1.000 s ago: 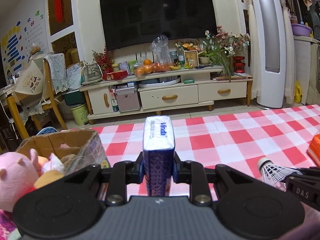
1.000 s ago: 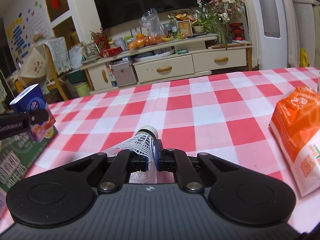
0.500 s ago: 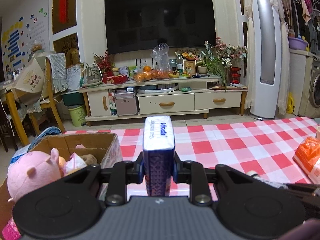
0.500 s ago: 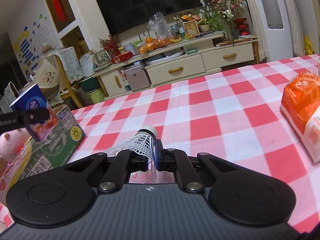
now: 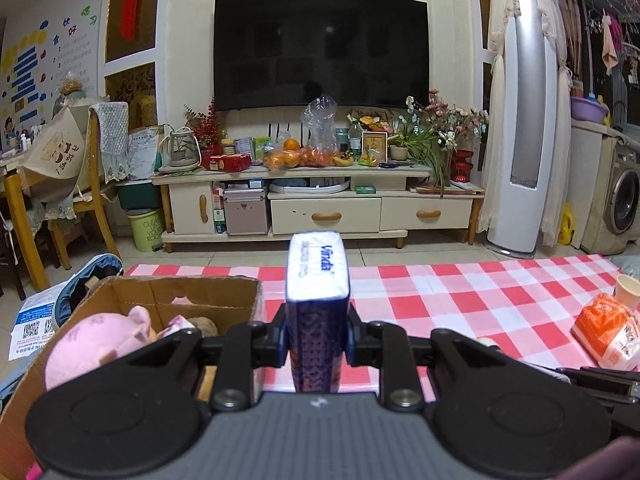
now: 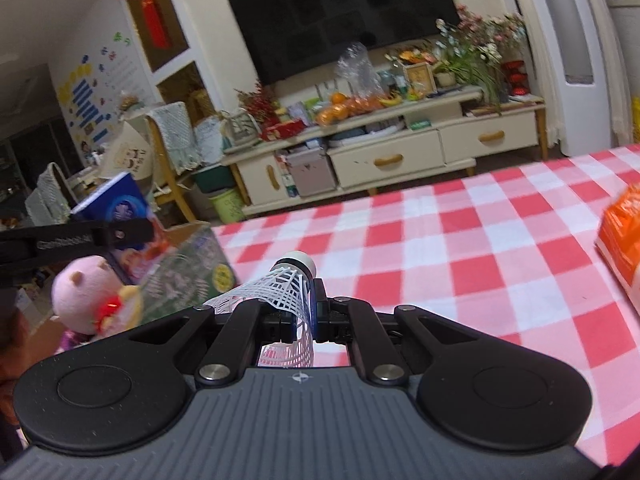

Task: Organize soft objects
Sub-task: 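Carry the tissue box and shuttlecock into the cardboard box and open both tools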

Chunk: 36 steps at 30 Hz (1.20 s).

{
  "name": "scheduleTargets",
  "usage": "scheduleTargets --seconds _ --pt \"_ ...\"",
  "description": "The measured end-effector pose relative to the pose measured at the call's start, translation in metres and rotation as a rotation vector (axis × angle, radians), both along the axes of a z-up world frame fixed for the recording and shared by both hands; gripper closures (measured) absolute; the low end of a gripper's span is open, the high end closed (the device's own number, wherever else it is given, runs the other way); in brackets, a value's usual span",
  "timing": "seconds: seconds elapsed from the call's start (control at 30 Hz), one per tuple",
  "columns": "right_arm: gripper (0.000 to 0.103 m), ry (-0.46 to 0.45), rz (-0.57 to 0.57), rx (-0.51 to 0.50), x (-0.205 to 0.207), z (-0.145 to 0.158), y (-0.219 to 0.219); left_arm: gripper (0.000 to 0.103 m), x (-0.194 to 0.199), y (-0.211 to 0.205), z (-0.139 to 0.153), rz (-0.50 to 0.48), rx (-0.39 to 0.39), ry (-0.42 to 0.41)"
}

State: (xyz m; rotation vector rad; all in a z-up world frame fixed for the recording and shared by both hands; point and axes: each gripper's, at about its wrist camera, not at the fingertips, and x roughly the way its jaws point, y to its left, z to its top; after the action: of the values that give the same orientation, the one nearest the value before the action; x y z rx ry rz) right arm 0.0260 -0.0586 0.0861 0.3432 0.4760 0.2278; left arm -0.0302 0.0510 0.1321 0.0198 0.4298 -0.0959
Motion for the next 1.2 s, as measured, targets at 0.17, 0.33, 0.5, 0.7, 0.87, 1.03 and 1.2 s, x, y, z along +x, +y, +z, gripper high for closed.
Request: scheduleTargets --seconds 0.17,0.33,0.5,0.7,0.87,1.03,1.2 --pt "0.097 -0.043 0.035 -0.018 0.005 0.018 0.024 0.08 0.002 0.02 0.006 0.011 -0.048 0.007" --pt "0.097 -0.081 0.066 -0.005 0.013 0.036 0.041 0.08 0.009 0.048 0.014 0.051 -0.102 0.004" --pt "0.097 -0.118 0.093 0.003 0.027 0.053 0.058 0.08 0.02 0.08 0.024 0.095 -0.158 -0.006" --pt "0.097 -0.148 0.156 0.016 0.051 0.062 0.087 0.08 0.036 0.112 0.025 0.125 -0.245 0.001" --pt "0.097 -0.155 0.205 0.007 0.076 0.061 0.111 0.08 0.053 0.124 0.012 0.118 -0.294 0.059" --pt "0.097 -0.152 0.239 -0.027 0.098 0.055 0.133 0.08 0.066 0.133 0.003 0.11 -0.329 0.087" --pt "0.097 -0.129 0.262 -0.06 0.116 0.041 0.149 0.08 0.077 0.144 -0.008 0.143 -0.326 0.121"
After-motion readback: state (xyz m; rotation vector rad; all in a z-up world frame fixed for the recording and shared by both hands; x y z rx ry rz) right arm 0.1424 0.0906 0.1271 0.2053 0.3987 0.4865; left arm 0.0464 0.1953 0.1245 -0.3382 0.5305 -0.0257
